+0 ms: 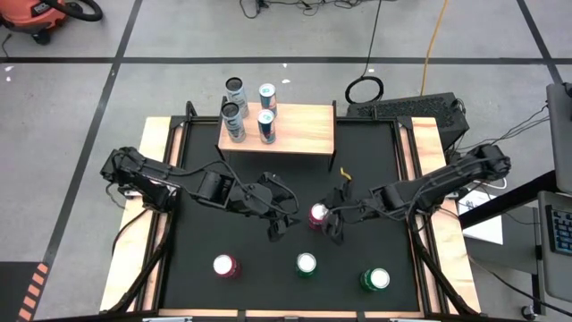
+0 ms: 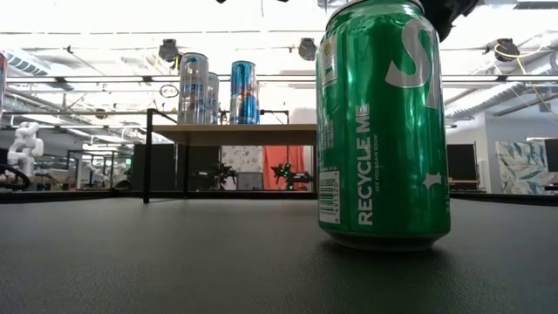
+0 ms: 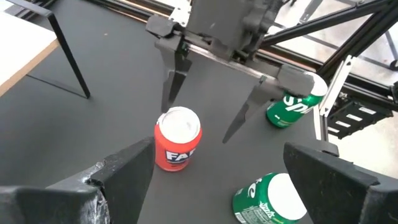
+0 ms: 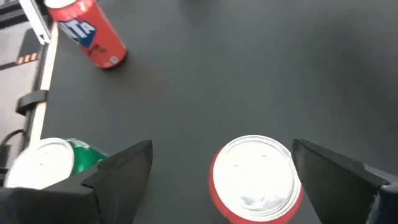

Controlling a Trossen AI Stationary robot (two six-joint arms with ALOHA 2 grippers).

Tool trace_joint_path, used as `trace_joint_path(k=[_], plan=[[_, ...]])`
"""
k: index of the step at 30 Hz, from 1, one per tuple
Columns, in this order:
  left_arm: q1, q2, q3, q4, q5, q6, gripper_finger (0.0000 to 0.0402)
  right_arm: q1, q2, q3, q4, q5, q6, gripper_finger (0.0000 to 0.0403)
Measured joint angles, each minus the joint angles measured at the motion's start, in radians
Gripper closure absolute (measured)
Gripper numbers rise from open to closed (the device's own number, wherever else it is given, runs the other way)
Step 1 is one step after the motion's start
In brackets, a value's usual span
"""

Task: Place canned beverage on shelf
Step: Put the right orange soda can on the shelf

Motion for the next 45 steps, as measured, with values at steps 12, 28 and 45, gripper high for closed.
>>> trace_joint_path(k=[12, 28, 45], plan=[[-0.001, 0.000, 0.000, -0.018, -0.008, -0.001, 0.0043, -0.042, 0.069, 0.000, -0.015, -0.050, -0.005, 0.0017], [0.000, 0.000, 0.000, -0.018, -0.010, -0.001, 0.0043, -0.055, 0.135, 0.000, -0.046, -0.069, -0.006, 0.0018], [0.000, 0.000, 0.000, -0.022, -0.010, -0.001, 0.0043, -0.055, 0.144, 0.000, -0.039, -0.073, -0.006, 0.0078]])
